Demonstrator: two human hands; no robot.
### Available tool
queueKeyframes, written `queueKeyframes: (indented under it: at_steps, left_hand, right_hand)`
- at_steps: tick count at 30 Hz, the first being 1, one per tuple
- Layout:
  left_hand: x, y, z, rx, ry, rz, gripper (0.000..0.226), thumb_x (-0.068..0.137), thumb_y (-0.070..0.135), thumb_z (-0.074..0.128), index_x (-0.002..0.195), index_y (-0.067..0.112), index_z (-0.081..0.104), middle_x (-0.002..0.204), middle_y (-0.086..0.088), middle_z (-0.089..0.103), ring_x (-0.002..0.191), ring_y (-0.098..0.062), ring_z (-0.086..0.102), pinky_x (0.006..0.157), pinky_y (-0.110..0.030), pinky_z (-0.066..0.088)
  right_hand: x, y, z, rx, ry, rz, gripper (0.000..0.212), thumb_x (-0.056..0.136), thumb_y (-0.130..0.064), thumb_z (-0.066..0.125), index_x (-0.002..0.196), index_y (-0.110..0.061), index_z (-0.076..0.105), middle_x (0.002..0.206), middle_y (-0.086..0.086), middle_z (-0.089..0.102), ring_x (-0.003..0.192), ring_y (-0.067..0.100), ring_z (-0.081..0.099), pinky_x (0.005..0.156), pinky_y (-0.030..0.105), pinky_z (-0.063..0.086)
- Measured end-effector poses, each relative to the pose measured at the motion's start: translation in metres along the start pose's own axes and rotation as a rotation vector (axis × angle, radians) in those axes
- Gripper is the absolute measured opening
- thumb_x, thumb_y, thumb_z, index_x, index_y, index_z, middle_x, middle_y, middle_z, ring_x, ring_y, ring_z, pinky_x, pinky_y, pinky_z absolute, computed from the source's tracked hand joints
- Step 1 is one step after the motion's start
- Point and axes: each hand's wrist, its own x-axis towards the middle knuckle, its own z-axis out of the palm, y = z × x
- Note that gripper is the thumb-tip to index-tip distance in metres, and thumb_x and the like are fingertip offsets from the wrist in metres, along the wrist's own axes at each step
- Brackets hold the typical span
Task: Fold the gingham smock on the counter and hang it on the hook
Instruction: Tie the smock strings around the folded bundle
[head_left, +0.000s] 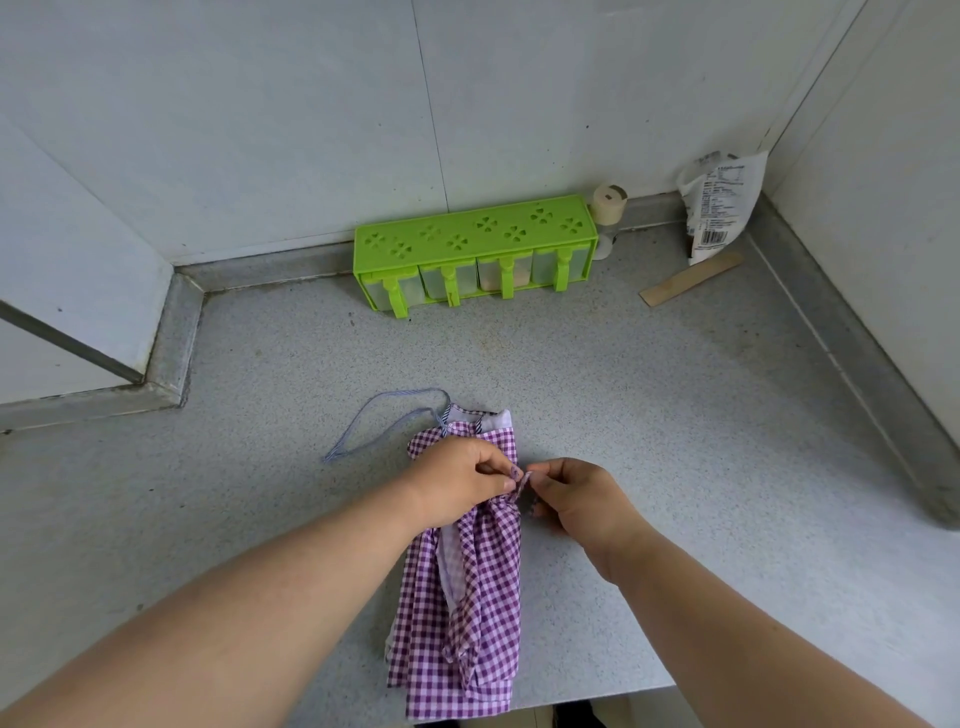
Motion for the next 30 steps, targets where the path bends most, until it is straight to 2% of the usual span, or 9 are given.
queueKeyframes:
  at_steps: [3,7,10,15,18,20,22,25,30]
  left_hand:
    - [0.0,0.001,0.002,0.01,0.025,0.008,0.016,0.092,0.02,0.082,0.088,0.033,0.073,0.088,0.012,0.076,0.082,0.001,0.069,0.084,-0.02,0.054]
    - [0.001,0.0,0.003,0.026,0.032,0.007,0.014,0.092,0.02,0.083,0.088,0.03,0.073,0.088,0.011,0.074,0.082,-0.002,0.068,0.08,-0.019,0.054]
    - [0.001,-0.002,0.005,0.025,0.063,0.017,0.014,0.092,0.02,0.082,0.087,0.028,0.073,0.089,0.011,0.075,0.083,-0.002,0.07,0.081,-0.021,0.055]
    - [0.0,-0.003,0.007,0.038,0.088,0.023,0.008,0.093,0.025,0.081,0.091,0.027,0.074,0.09,0.01,0.075,0.086,-0.004,0.07,0.079,-0.02,0.054]
    - [-0.001,-0.002,0.004,0.023,0.053,0.013,0.005,0.095,0.023,0.079,0.096,0.028,0.078,0.093,0.01,0.077,0.09,-0.005,0.072,0.086,-0.023,0.057]
    - [-0.002,-0.001,0.001,0.004,0.026,0.012,0.011,0.095,0.02,0.078,0.096,0.031,0.078,0.09,0.015,0.076,0.085,0.006,0.07,0.085,-0.017,0.054]
    - [-0.002,0.0,0.001,-0.011,0.01,0.023,0.017,0.095,0.017,0.079,0.094,0.034,0.077,0.087,0.018,0.075,0.078,0.014,0.066,0.081,-0.01,0.051]
    - [-0.001,0.001,0.002,0.008,0.03,0.014,0.015,0.094,0.016,0.08,0.093,0.028,0.072,0.087,0.011,0.074,0.076,0.003,0.067,0.077,-0.014,0.053]
    - [0.0,0.003,0.007,0.148,0.089,0.032,0.024,0.093,0.021,0.078,0.087,0.026,0.056,0.082,0.009,0.063,0.071,-0.005,0.055,0.066,-0.02,0.044]
  right_hand:
    - [0.0,-0.003,0.009,0.092,0.034,-0.017,0.011,0.1,-0.014,0.067,0.096,-0.013,0.078,0.076,0.003,0.075,0.068,0.013,0.067,0.071,0.027,0.057]
    - [-0.003,-0.002,0.022,0.151,0.049,-0.019,0.01,0.1,-0.01,0.065,0.098,-0.007,0.074,0.074,0.002,0.076,0.064,0.01,0.071,0.065,0.023,0.058]
    - [-0.006,0.004,0.024,0.106,0.037,-0.065,0.012,0.101,-0.015,0.065,0.097,-0.013,0.076,0.083,0.002,0.079,0.078,0.015,0.075,0.076,0.03,0.062]
    - [-0.014,0.011,0.022,-0.038,0.015,-0.209,0.008,0.097,-0.015,0.071,0.097,-0.023,0.074,0.089,-0.012,0.078,0.083,0.002,0.073,0.074,0.017,0.055]
    - [-0.008,0.013,0.023,-0.11,0.09,-0.221,0.006,0.095,-0.02,0.074,0.093,-0.025,0.074,0.088,-0.012,0.077,0.083,0.005,0.073,0.076,0.023,0.059]
    - [-0.007,0.011,0.024,-0.085,0.105,-0.205,0.005,0.097,-0.021,0.073,0.093,-0.024,0.075,0.088,-0.011,0.078,0.083,0.006,0.074,0.078,0.026,0.061]
    - [-0.007,0.01,0.026,-0.052,0.122,-0.188,0.006,0.098,-0.021,0.071,0.094,-0.024,0.075,0.086,-0.011,0.078,0.081,0.008,0.075,0.072,0.025,0.059]
    - [-0.009,0.007,0.028,-0.054,0.139,-0.163,0.011,0.098,-0.02,0.068,0.093,-0.024,0.076,0.081,-0.01,0.078,0.07,0.003,0.07,0.061,0.018,0.052]
    - [-0.016,0.009,0.025,0.037,0.03,-0.167,0.012,0.099,-0.017,0.066,0.099,-0.02,0.078,0.091,-0.003,0.08,0.087,0.012,0.075,0.08,0.029,0.06]
